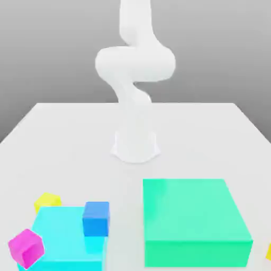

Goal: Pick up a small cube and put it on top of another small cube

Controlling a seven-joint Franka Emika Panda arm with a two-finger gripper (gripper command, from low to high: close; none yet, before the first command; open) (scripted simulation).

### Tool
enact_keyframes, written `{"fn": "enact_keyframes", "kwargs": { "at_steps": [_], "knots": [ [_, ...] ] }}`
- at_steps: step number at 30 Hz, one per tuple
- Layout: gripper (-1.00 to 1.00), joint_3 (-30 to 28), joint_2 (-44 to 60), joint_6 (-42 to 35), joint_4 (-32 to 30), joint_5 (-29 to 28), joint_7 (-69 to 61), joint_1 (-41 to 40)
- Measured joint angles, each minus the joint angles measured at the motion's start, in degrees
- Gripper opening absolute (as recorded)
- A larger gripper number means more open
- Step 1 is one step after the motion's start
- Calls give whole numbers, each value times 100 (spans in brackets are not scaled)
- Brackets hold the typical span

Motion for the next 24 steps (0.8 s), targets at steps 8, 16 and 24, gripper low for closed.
{"fn": "enact_keyframes", "kwargs": {
  "at_steps": [8,16,24],
  "knots": [
    [0,535,1690,390,186,-234,-185,293],
    [0,1058,3353,766,369,-600,-271,611],
    [0,1346,5031,1133,556,-1039,-305,1173]
  ]
}}
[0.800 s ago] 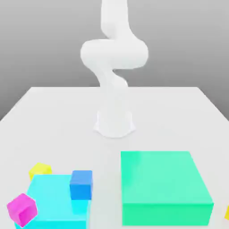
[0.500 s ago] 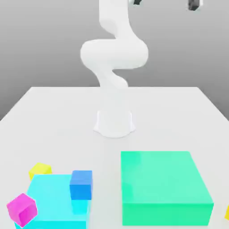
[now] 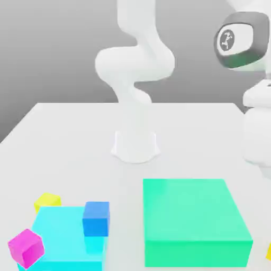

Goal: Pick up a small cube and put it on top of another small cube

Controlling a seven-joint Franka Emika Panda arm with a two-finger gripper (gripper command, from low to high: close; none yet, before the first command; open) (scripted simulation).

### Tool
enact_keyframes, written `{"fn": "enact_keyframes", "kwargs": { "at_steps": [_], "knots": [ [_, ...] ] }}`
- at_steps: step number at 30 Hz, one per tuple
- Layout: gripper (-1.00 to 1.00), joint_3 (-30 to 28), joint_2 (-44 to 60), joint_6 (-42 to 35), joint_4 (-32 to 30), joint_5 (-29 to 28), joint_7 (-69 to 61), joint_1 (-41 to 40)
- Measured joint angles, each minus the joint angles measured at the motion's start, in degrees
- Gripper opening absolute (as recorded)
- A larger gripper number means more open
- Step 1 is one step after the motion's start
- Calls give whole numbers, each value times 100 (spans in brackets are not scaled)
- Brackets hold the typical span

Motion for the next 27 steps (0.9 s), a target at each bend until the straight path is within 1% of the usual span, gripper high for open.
{"fn": "enact_keyframes", "kwargs": {
  "at_steps": [7,11,12,19,23,27],
  "knots": [
    [0,204,1460,338,165,-307,-80,476],
    [0,-53,2292,868,350,-624,108,752],
    [-100,-113,2424,966,382,-675,144,803],
    [-100,-109,2420,961,381,-667,138,803],
    [-100,152,1716,449,194,-344,-82,579],
    [-100,-224,909,182,-308,-44,25,17]
  ]
}}
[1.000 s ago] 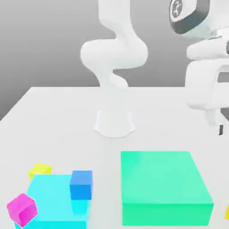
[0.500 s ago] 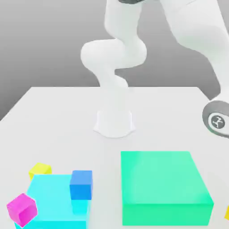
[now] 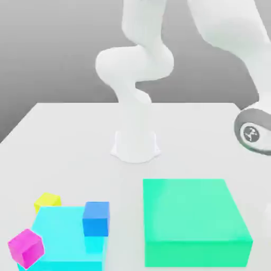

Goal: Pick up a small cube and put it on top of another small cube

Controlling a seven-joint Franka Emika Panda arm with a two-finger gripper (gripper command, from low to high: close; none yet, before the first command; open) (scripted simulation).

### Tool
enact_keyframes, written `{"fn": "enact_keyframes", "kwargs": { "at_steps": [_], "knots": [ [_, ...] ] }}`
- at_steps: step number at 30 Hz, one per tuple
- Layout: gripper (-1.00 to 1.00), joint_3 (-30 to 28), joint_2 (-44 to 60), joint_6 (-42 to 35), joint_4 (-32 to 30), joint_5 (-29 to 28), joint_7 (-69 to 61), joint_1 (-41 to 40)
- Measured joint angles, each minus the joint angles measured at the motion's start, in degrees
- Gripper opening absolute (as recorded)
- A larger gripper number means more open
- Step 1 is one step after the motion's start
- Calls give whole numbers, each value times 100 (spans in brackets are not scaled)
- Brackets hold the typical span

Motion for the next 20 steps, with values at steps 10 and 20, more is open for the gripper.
{"fn": "enact_keyframes", "kwargs": {
  "at_steps": [10,20],
  "knots": [
    [-100,-1191,-2082,-553,-1415,838,360,-2022],
    [100,-1375,-1856,271,-1988,1158,409,-2329]
  ]
}}
